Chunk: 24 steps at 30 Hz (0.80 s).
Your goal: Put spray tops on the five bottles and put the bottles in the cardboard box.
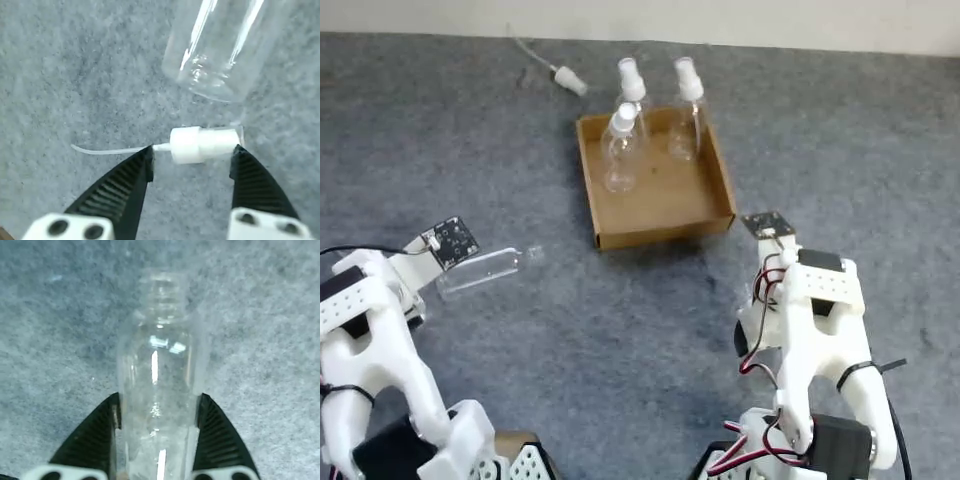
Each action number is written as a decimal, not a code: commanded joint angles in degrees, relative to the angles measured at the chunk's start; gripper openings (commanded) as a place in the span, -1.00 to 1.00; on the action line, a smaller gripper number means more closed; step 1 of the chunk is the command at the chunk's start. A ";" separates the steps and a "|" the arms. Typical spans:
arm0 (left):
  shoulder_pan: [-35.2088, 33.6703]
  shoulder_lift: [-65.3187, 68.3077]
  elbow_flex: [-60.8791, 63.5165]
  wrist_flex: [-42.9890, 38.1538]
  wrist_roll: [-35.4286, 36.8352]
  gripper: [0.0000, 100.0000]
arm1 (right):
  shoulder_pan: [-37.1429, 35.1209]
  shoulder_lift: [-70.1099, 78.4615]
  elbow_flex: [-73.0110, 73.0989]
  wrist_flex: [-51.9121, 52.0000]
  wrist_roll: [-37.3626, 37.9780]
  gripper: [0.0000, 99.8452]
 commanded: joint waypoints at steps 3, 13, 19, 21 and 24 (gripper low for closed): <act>-0.84 4.97 -1.19 -1.05 -72.00 -0.61 | -0.84 -0.48 0.57 1.27 -0.44 -0.98; -4.70 1.45 -5.41 10.64 -48.26 -0.76 | -0.84 -0.48 0.57 1.27 -0.44 -0.98; -4.62 -4.35 -12.26 21.27 -7.47 -0.78 | -0.84 -0.48 0.57 1.19 -0.26 -0.98; -4.62 -5.14 -15.08 22.42 7.03 -0.78 | -0.84 -0.48 0.57 1.19 -0.18 -0.98; -4.62 -5.14 -15.34 21.27 23.65 -0.79 | -0.84 -0.48 0.57 1.19 -0.18 -0.98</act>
